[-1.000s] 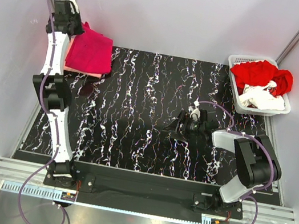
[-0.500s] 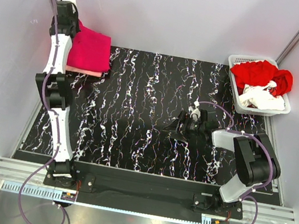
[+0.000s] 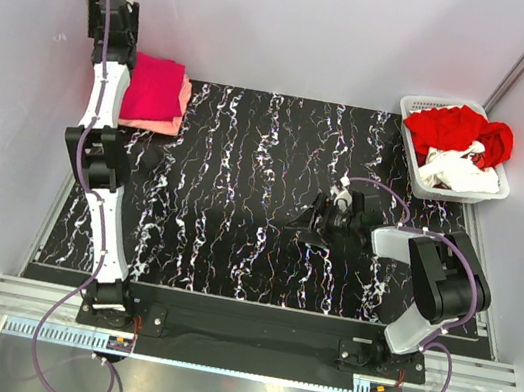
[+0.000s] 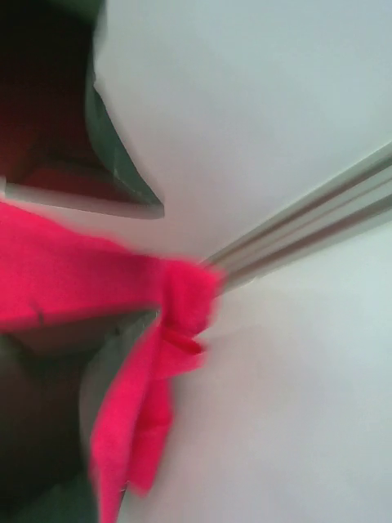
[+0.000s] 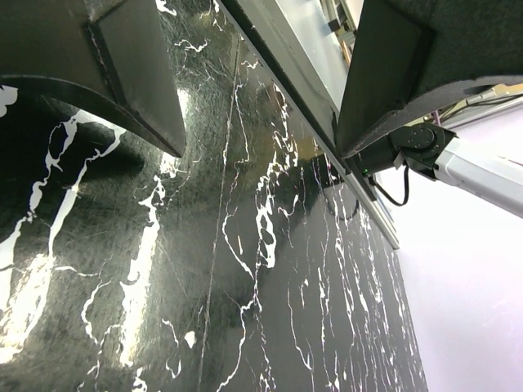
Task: Fold and stack the t-shirts
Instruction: Neatly place the folded tshirt to the corner, then reset both grippers
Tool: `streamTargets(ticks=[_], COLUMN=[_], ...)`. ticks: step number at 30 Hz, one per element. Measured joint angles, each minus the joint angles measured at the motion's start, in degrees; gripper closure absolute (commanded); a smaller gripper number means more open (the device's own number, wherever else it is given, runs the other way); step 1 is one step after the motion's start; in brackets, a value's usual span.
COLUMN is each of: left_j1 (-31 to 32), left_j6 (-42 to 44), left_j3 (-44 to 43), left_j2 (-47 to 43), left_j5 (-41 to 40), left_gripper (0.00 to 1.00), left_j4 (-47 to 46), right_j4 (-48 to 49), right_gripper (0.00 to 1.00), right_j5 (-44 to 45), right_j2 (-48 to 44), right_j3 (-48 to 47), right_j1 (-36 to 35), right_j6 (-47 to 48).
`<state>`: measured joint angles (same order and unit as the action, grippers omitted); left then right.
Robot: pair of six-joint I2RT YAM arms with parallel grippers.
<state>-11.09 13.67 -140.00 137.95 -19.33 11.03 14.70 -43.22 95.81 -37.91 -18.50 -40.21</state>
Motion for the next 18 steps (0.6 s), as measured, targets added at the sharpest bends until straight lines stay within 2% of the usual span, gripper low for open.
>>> streamTargets(ticks=[2,11,14,18], left_j1=[-0.1,-0.2,0.5,3.5], left_j6=[0.8,0.9,0.9,1.9], left_j3=[0.0,0.4,5.6,17.7], left_j2=[0.0,0.0,-1.6,-5.4], left_j5=[-1.2,-3.7,-4.3,-6.2], left_gripper=[0.01,0.01,0.01,0.01], left_j4=[-2.6,-5.4,-8.2,-11.2], right_j4=[0.4,0.7,0.7,1.0], right_gripper=[0.18,0.18,0.18,0.18], right_j5=[0.0,-0.5,-0.8,-1.0], right_j2=[0.0,0.5,0.5,0.5], right_j3=[0.0,0.0,0.0,0.0], right_j1=[0.2,0.5,0.5,0.6], right_j6=[-0.2,-0.6,-0.7,-0.7])
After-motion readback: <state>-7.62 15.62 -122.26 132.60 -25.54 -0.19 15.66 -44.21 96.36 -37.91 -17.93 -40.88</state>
